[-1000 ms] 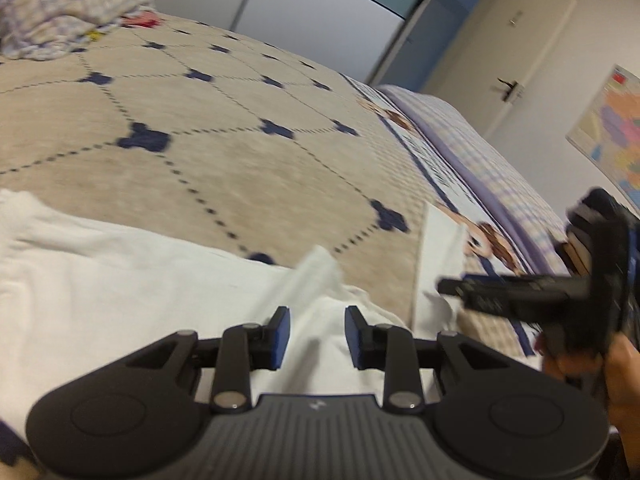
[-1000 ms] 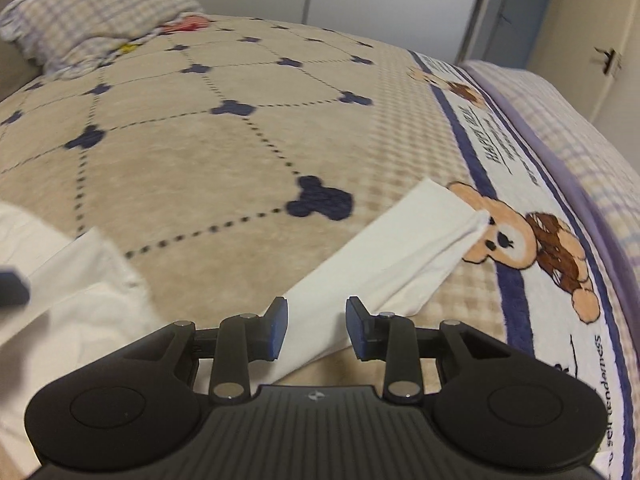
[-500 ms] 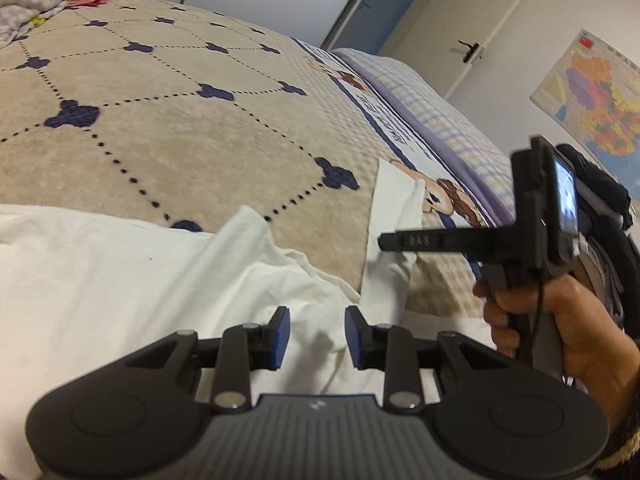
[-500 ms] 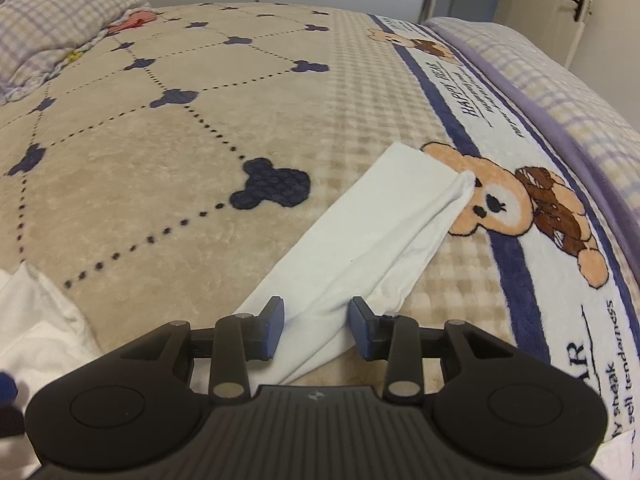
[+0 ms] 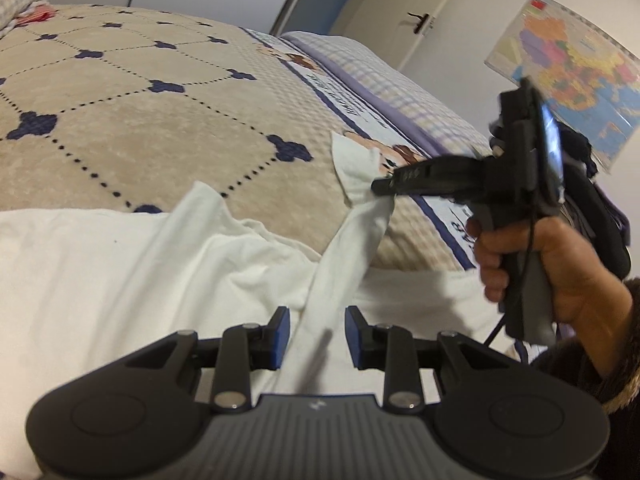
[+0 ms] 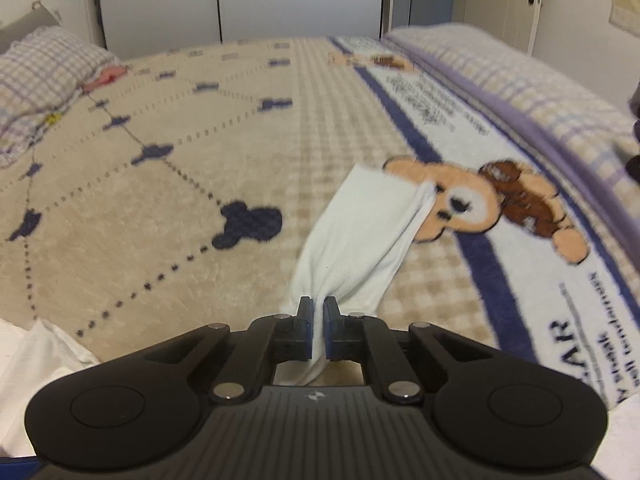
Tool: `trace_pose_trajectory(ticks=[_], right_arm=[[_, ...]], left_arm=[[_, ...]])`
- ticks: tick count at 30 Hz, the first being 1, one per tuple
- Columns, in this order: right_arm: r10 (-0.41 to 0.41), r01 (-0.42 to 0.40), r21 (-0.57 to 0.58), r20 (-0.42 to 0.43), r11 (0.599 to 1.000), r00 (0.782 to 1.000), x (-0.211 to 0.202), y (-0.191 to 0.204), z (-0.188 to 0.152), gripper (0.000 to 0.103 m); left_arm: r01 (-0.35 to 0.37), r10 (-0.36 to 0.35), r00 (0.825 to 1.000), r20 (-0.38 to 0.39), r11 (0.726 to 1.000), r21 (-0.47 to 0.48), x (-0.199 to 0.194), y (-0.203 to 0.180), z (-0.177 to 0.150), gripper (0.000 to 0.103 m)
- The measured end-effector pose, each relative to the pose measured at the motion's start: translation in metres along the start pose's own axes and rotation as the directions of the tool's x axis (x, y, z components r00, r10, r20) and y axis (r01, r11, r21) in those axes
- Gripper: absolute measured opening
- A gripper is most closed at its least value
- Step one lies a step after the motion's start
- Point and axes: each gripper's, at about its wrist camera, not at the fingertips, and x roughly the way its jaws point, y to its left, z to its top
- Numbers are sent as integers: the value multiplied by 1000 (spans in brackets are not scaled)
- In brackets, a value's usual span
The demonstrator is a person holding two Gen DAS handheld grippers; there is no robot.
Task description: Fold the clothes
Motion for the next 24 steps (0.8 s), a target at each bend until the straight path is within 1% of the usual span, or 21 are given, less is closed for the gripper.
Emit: trace_pose_trajectory(ticks=[5,9,12,16,20,24], right_arm=[[25,-24,-9,102,1000,994,-41,-10,-5,6],[57,-53,-27,159,998,986,-71,-19,-14,6],[64,-51,-72,197,996,978,-89,-23,-22,6],[70,-40,-136,222,990,973,-106,-27,-35,6],[85,-42,-221,189,974,978,-114,-27,-51,6],[82,-38,-296,139,954,987,-113,-26,-65,6]], left_arm=[[28,-28,1000,-7,999,36,-3,-5,-7,30],[39,-38,999,-11,997,65,-5,-9,-12,30],[56,-56,998,-10,995,79,-7,-12,-14,30],[79,-79,997,-11,991,110,-8,-17,-18,30],[88,-86,996,-17,985,146,-8,-22,-22,30],[95,-92,995,-24,984,148,-7,-21,-22,30]])
